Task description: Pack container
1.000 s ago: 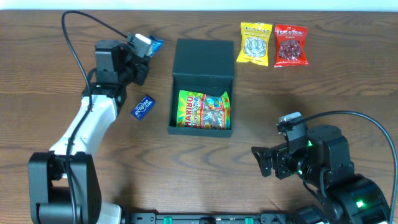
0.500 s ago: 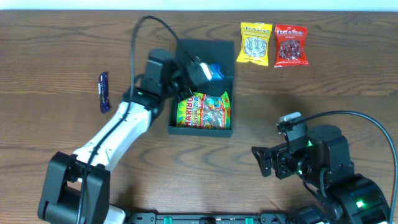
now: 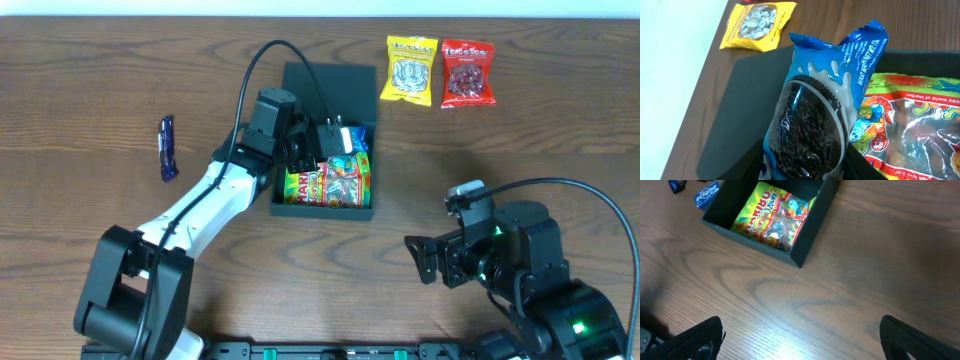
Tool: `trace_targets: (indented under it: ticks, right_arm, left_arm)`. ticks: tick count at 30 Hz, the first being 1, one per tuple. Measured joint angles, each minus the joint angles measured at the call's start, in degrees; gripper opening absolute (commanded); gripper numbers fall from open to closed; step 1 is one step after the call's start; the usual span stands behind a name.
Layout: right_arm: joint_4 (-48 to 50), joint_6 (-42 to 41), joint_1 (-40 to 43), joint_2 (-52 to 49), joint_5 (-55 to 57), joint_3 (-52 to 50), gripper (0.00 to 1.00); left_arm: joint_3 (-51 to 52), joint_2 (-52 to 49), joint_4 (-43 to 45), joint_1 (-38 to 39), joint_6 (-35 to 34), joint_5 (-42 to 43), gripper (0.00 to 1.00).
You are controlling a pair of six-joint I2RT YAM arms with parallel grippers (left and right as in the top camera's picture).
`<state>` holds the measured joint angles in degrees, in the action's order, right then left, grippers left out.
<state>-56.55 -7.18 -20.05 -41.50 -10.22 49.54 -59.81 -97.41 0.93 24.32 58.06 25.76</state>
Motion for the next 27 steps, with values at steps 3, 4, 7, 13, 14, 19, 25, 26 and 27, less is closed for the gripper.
trace_targets:
  ticks: [3,4,7,13,14,19,25,26,27]
  right_arm:
    - [0.0,0.0,0.0,0.0,0.0,0.0,0.99]
    - [0.0,0.0,0.0,0.0,0.0,0.0,0.99]
    - [0.0,0.0,0.0,0.0,0.0,0.0,0.99]
    - [0.0,0.0,0.0,0.0,0.0,0.0,0.99]
    - [0.0,0.0,0.0,0.0,0.0,0.0,0.99]
    - [0.0,0.0,0.0,0.0,0.0,0.0,0.99]
    - [0.0,0.0,0.0,0.0,0.0,0.0,0.99]
    - [0.0,0.0,0.0,0.0,0.0,0.0,0.99]
    - [0.0,0.0,0.0,0.0,0.0,0.0,0.99]
  left_arm:
    - [0.0,0.0,2.0,0.6,0.3,0.5,0.06]
    - [0.0,-0.1,2.4,0.9,0.4,0.7,0.06]
    - [0.0,-0.9,3.1,1.5,0.5,1.0,0.06]
    - [0.0,-4.5,4.2,1.6,0.5,1.1,0.06]
    - [0.0,-4.8,4.4,1.6,0.5,1.1,0.06]
    - [0.0,-4.8,7.4,1.6,-0.3,0.8,0.95]
    - [-0.2,-4.8,15.8,1.6,-10.7,-5.5,0.95]
    - [-0.2,-4.7,16.4,1.6,-12.3,-6.6,0.95]
    - [-0.2,-4.5,16.8,1.6,-14.3,-8.0,0.95]
